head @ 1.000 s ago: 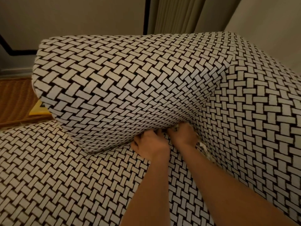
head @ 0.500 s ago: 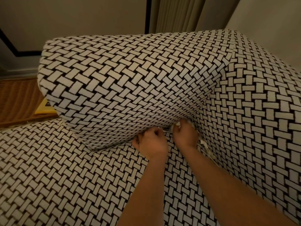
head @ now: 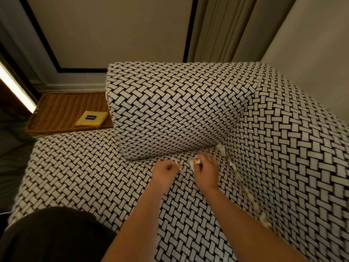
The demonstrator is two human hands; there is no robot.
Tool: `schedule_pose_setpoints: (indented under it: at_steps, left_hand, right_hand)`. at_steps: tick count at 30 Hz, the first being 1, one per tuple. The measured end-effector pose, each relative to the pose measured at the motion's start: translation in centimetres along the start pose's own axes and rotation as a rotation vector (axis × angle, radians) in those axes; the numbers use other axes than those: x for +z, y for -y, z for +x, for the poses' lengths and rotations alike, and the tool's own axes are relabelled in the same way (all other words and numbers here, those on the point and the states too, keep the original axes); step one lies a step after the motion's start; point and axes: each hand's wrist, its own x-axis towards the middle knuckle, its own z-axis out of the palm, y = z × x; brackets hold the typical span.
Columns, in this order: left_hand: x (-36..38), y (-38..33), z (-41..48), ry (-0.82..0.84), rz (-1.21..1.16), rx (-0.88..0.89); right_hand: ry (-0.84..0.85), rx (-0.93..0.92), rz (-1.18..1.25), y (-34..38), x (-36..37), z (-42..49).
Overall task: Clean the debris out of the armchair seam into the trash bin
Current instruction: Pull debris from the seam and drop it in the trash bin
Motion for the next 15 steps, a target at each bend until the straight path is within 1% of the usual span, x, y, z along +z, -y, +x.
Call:
schedule_pose_setpoints:
  at_steps: [8, 11, 12, 15]
  left_hand:
    - [-4.9, 1.9, -5.9, 0.045, 0.118, -0.098]
    - [-7.4, 1.4, -7.0, 0.034, -0.010, -0.224]
    - [-8.2, 1.1, -7.2, 0.029, -0.052, -0.239]
    - [-10.7, -0.6, -8.3, 0.035, -0.012, -0.220]
  right_hand:
    - [0.104, 0.096, 0.128, 2.9, -0.4, -4.2]
    - [0.148, 0.107, 0.237, 5.2, -0.9, -5.6]
    - [0.171, 0.103, 0.267, 6.1, -1.1, -6.0]
    - [0.236, 0.090, 0.355, 9.1, -1.7, -6.2]
